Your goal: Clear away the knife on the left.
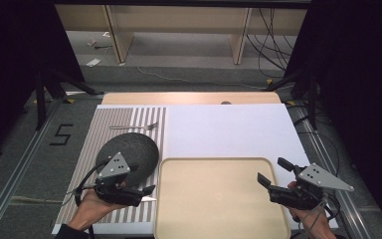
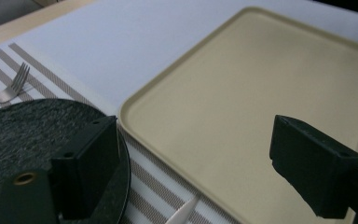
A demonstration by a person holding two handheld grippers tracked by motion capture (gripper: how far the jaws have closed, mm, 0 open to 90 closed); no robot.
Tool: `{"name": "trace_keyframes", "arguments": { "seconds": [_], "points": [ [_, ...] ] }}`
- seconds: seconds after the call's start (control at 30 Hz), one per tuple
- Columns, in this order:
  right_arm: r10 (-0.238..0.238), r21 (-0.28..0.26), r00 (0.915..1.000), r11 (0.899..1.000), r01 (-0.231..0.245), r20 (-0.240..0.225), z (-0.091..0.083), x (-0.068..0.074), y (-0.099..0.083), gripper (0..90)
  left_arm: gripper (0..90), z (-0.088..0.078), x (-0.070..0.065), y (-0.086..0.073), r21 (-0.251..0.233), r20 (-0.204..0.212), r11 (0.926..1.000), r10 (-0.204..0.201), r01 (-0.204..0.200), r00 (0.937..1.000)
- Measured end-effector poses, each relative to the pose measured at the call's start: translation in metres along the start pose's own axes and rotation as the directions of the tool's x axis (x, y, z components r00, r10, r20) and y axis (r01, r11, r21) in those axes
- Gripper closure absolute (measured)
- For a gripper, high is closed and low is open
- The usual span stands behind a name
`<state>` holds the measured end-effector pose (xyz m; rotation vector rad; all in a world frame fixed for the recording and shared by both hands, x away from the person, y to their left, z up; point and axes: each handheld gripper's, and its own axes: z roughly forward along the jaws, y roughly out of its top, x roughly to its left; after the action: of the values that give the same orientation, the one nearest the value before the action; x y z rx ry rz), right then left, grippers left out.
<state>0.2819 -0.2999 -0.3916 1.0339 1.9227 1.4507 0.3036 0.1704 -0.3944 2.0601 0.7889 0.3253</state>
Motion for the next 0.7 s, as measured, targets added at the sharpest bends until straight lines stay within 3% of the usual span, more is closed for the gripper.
{"name": "trace_keyframes", "arguments": {
  "seconds": [0.07,0.2,0.23,0.3,0.4,0.47,0.53,0.57,0.63,0.7],
  "points": [
    [-0.001,-0.001,1.0,1.0,0.001,0.0,0.0,0.0,0.0,16.1,15.7,0.0,0.002,0.002,0.077,-0.005,0.996,0.047,-0.046,0.9989],
    [-0.004,0.001,1.0,1.0,0.004,-0.001,0.0,0.0,0.0,16.2,15.7,-0.001,0.002,0.003,0.149,-0.015,0.9846,0.095,-0.092,0.9954],
    [-0.003,0.001,1.0,1.0,0.003,0.0,0.0,0.0,0.0,16.1,15.7,-0.001,0.002,0.003,0.149,-0.015,0.9846,0.095,-0.092,0.9954],
    [-0.002,0.001,1.0,1.0,0.002,0.001,0.0,0.0,0.0,16.2,16.2,-0.007,0.004,0.003,0.214,-0.031,0.9668,0.15,-0.14,0.9882],
    [0.0,0.002,1.0,1.0,0.0,0.0,0.0,0.0,0.0,16.2,16.9,-0.013,0.008,0.002,0.285,-0.036,0.9482,0.158,-0.141,0.9868],
    [-0.001,0.001,1.0,1.0,0.001,0.0,0.0,0.0,0.0,16.2,17.0,-0.014,0.012,-0.001,0.344,-0.029,0.9289,0.157,-0.137,0.9872],
    [-0.003,0.0,1.0,1.0,0.003,-0.001,0.0,0.0,0.0,16.2,17.4,-0.014,0.013,-0.005,0.373,-0.028,0.917,0.162,-0.14,0.9863],
    [-0.004,0.001,1.0,1.0,0.004,-0.001,0.0,0.0,0.0,16.2,17.6,-0.014,0.013,-0.005,0.373,-0.028,0.917,0.162,-0.14,0.9863],
    [-0.005,0.001,1.0,1.0,0.005,-0.002,0.0,0.0,0.0,16.2,18.2,-0.016,0.016,-0.011,0.423,-0.006,0.894,0.167,-0.149,0.986],
    [-0.006,0.002,1.0,1.0,0.006,-0.003,0.0,0.0,0.0,16.2,18.9,-0.017,0.018,-0.013,0.428,-0.007,0.8929,0.159,-0.141,0.9872]
  ]
}}
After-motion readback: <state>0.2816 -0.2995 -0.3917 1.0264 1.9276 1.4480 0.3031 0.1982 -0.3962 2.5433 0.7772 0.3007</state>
